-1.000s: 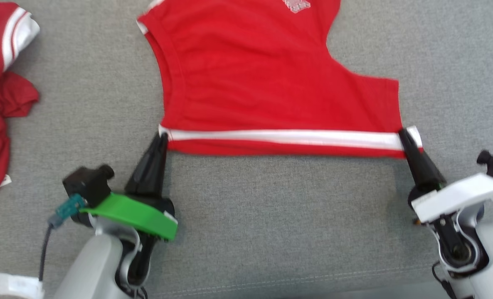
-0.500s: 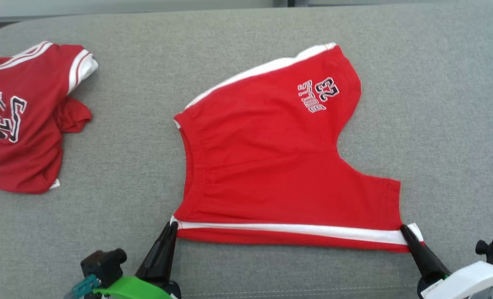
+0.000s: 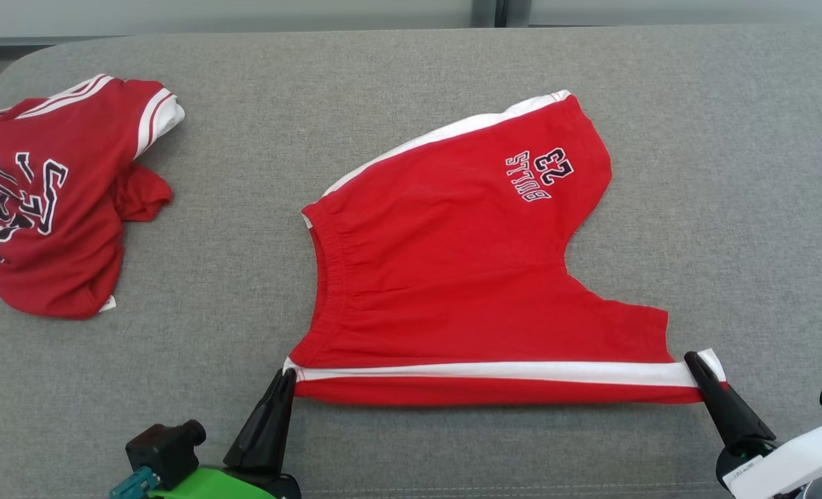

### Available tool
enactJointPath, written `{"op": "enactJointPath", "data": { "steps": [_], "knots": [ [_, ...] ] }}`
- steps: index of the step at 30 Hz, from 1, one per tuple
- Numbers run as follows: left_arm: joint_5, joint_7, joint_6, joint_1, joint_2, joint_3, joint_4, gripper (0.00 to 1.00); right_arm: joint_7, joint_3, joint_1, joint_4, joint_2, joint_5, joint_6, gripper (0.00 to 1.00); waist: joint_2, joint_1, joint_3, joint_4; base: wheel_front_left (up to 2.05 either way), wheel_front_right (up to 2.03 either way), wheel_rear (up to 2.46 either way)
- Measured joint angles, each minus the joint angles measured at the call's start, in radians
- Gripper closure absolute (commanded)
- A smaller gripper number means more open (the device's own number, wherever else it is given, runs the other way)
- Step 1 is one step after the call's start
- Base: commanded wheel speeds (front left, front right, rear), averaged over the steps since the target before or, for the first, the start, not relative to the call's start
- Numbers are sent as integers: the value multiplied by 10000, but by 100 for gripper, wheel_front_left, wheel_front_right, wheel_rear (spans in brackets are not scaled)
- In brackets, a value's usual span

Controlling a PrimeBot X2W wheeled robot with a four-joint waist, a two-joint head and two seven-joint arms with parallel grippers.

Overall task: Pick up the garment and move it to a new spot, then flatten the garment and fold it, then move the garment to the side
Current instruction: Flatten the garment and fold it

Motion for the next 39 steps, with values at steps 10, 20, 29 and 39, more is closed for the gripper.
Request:
{"op": "enactJointPath", "data": {
  "steps": [10,20,29,39],
  "knots": [
    [-305,88,-136,161,-44,-226,514,75,284,522,58,318,-251,-523,35,94,0,0,-44,-185,0,0,0],
    [-479,276,-184,221,-119,-307,1005,0,322,683,-93,729,-194,-978,-69,0,0,0,-137,-301,0,0,0],
    [-886,370,-184,204,-393,-274,1626,0,173,533,-250,1237,-94,-1055,-301,0,0,0,-439,-285,0,0,0],
    [-805,299,-167,217,-355,-36,1657,0,-330,443,-235,1281,-268,-1778,-424,0,0,0,-762,-192,0,0,0]
  ]
}}
